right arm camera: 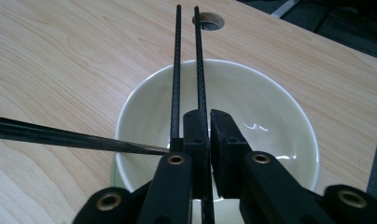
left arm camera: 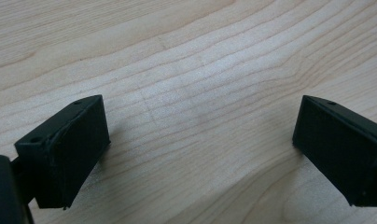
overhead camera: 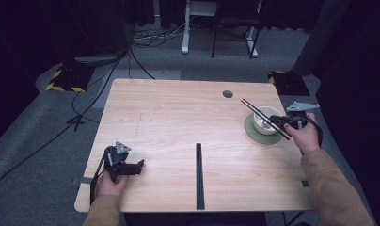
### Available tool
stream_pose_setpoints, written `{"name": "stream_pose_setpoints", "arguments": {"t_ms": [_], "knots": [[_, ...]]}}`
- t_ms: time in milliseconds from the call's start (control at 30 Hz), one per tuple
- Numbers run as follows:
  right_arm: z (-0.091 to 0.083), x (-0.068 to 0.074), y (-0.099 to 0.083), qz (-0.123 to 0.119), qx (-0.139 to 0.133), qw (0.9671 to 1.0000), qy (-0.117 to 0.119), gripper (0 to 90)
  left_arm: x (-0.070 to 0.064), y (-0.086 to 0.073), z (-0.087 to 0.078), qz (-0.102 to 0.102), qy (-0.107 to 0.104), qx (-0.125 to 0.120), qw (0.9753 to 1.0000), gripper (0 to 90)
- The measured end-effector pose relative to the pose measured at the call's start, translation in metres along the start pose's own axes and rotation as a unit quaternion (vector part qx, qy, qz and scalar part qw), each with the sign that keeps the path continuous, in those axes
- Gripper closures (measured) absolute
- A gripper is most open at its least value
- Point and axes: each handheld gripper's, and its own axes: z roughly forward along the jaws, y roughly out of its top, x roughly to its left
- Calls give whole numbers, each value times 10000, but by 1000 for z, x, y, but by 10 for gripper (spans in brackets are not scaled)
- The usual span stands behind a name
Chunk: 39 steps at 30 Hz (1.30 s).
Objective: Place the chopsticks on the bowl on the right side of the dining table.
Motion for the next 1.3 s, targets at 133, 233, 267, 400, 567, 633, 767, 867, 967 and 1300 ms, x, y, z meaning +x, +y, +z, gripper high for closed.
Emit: {"name": "stream_pose_setpoints", "arguments": {"t_ms": [133, 233, 267, 400, 567, 633, 767, 867, 967, 1300], "knots": [[-2, -1, 0, 65, -91, 9999, -71, 770, 0, 0, 0, -1, 0, 0, 10000, 39], [-2, 0, 1, 133, -114, 9998, -23, 700, 0, 0, 0, -1, 0, 0, 10000, 39], [-2, 0, 2, 132, -125, 9998, -39, 673, 0, 0, 0, -1, -1, 0, 10000, 39], [2, 3, 2, 211, -96, 9997, -9, 601, 0, 0, 0, 1, 0, 1, 10000, 39], [6, 5, 3, 190, 24, 9998, 31, 618, 0, 0, 0, -1, 0, 0, 10000, 39], [7, 6, 3, 234, 35, 9997, 52, 626, 0, 0, 0, -1, 0, 1, 10000, 39], [8, 8, 5, 135, 124, 9998, 71, 747, 0, 0, 0, 0, 0, 0, 10000, 39], [8, 9, 6, 10, 202, 9997, 107, 790, 0, 0, 0, -1, 0, 0, 10000, 39], [7, 9, 6, -119, 230, 9995, 164, 808, 0, 0, 0, -1, 0, -1, 10000, 39], [1, 15, 4, -112, 245, 9987, 433, 768, 0, 0, 0, -1, 0, 0, 10000, 39]]}}
